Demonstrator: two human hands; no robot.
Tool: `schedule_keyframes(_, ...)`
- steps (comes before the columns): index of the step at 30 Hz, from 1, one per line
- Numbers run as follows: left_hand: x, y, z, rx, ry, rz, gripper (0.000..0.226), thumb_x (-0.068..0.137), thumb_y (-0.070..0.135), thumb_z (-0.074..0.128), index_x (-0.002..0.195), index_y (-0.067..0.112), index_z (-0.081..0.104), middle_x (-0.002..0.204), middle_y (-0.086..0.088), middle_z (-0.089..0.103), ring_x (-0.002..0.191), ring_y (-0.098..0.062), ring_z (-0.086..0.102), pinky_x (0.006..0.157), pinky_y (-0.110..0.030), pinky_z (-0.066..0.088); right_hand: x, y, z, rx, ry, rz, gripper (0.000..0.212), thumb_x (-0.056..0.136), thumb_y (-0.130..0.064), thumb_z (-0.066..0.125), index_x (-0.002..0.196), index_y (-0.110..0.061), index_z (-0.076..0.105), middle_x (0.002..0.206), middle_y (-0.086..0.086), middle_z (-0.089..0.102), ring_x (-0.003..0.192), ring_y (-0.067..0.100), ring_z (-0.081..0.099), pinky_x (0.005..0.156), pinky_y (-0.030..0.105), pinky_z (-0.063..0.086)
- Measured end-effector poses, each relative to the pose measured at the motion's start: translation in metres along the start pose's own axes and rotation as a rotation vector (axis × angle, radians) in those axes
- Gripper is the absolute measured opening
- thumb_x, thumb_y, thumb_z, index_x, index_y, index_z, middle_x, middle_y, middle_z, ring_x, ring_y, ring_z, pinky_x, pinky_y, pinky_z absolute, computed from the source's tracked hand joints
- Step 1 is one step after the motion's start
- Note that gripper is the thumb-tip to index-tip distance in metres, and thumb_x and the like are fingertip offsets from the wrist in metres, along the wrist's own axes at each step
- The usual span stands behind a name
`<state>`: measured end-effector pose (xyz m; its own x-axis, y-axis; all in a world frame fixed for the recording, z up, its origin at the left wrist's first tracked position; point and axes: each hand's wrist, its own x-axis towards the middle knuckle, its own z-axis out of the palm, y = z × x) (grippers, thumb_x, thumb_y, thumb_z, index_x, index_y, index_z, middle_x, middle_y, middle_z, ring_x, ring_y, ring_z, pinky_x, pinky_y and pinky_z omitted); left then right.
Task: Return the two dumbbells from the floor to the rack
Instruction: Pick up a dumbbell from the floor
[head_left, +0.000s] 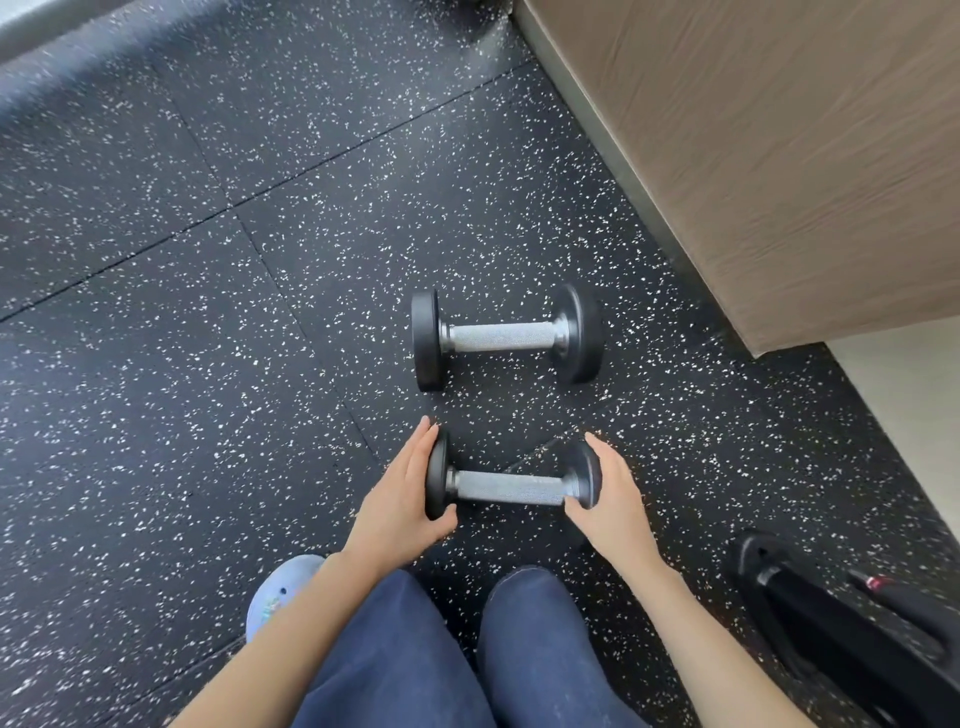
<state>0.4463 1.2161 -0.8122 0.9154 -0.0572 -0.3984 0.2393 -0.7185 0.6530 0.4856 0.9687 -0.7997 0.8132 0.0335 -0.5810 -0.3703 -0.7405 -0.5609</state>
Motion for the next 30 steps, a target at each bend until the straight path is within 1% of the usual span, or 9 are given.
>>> schedule_keyframes(4, 0.003, 0.002, 0.005, -0.072, 0.031, -0.058, 0.086, 0.074, 0.018, 0.068, 0.146, 0.017, 0.022, 0.152, 0.015, 0.011, 0.137, -0.001, 0.020, 0.098, 0.001, 0.010, 0.002, -0.007, 0.002, 0.074, 0.042, 0.119, 0.072, 0.081, -0.005, 0.063, 0.143, -0.021, 0.029, 0.144, 0.001, 0.040, 0.128, 0.020, 0.039, 0.108, 0.035, 0.032)
schedule_keyframes(10, 0.004, 0.004, 0.006, -0.186, 0.121, -0.159, 0.078, 0.073, 0.008, 0.067, 0.143, 0.016, 0.032, 0.154, 0.005, 0.021, 0.133, 0.002, 0.023, 0.096, 0.001, 0.014, 0.016, -0.026, -0.001, 0.107, 0.053, 0.061, 0.060, 0.087, -0.006, 0.055, 0.141, -0.025, 0.034, 0.142, -0.002, 0.043, 0.125, 0.017, 0.043, 0.106, 0.030, 0.034)
schedule_keyframes(14, 0.003, -0.006, -0.007, -0.206, 0.208, -0.197, 0.075, 0.073, -0.001, 0.064, 0.141, 0.013, 0.036, 0.154, 0.000, 0.022, 0.136, -0.006, 0.024, 0.094, 0.007, 0.010, 0.020, -0.043, 0.012, 0.017, -0.035, -0.071, 0.057, 0.089, -0.003, 0.051, 0.140, -0.023, 0.034, 0.152, 0.002, 0.026, 0.137, 0.017, 0.027, 0.110, 0.028, 0.026)
schedule_keyframes(16, 0.006, -0.011, -0.016, -0.171, 0.186, -0.164, 0.072, 0.076, 0.000, 0.065, 0.141, 0.013, 0.036, 0.153, 0.000, 0.022, 0.136, -0.005, 0.022, 0.096, 0.006, 0.010, 0.019, -0.049, 0.022, -0.197, 0.036, -0.177, 0.050, 0.087, 0.003, 0.052, 0.132, -0.015, 0.044, 0.153, 0.008, 0.021, 0.139, 0.023, 0.022, 0.107, 0.034, 0.031)
schedule_keyframes(19, 0.009, -0.016, -0.023, -0.128, 0.120, -0.072, 0.070, 0.078, 0.007, 0.067, 0.140, 0.011, 0.036, 0.151, 0.004, 0.026, 0.139, -0.009, 0.021, 0.112, -0.018, 0.018, 0.020, -0.063, 0.044, -0.523, 0.211, -0.573, 0.036, 0.073, 0.004, 0.068, 0.107, -0.004, 0.064, 0.129, 0.019, 0.054, 0.128, 0.034, 0.042, 0.108, 0.048, 0.032)
schedule_keyframes(21, 0.008, -0.020, -0.025, -0.086, 0.085, -0.015, 0.073, 0.076, 0.018, 0.069, 0.141, 0.014, 0.035, 0.150, 0.007, 0.026, 0.142, -0.013, 0.018, 0.115, -0.031, 0.019, 0.023, -0.075, 0.055, -0.553, 0.069, -0.619, 0.047, 0.069, -0.007, 0.075, 0.114, -0.008, 0.062, 0.113, 0.010, 0.066, 0.114, 0.029, 0.056, 0.100, 0.043, 0.041)
schedule_keyframes(24, 0.005, -0.030, -0.030, -0.010, 0.027, 0.052, 0.081, 0.074, 0.035, 0.070, 0.143, 0.023, 0.030, 0.153, 0.013, 0.020, 0.143, -0.006, 0.010, 0.114, -0.028, 0.018, 0.046, -0.082, 0.064, -0.634, -0.298, -0.358, 0.044, 0.080, -0.034, 0.065, 0.119, -0.018, 0.049, 0.114, 0.002, 0.062, 0.105, 0.025, 0.057, 0.080, 0.035, 0.043)
schedule_keyframes(27, 0.004, -0.041, -0.036, 0.026, -0.001, 0.126, 0.086, 0.070, 0.051, 0.066, 0.144, 0.028, 0.028, 0.153, 0.018, 0.015, 0.142, -0.004, 0.008, 0.111, -0.025, 0.019, 0.063, -0.081, 0.070, -0.816, -0.347, -0.376, 0.032, 0.080, -0.041, 0.059, 0.104, -0.019, 0.054, 0.102, 0.004, 0.064, 0.091, 0.029, 0.061, 0.066, 0.031, 0.036)
schedule_keyframes(30, 0.006, -0.044, -0.037, 0.015, 0.004, 0.158, 0.090, 0.068, 0.053, 0.068, 0.144, 0.028, 0.027, 0.152, 0.022, 0.014, 0.142, -0.003, 0.009, 0.111, -0.018, 0.015, 0.064, -0.076, 0.076, -0.812, -0.293, -0.451, 0.025, 0.081, -0.038, 0.055, 0.098, -0.020, 0.055, 0.094, 0.004, 0.065, 0.084, 0.029, 0.061, 0.061, 0.030, 0.033)
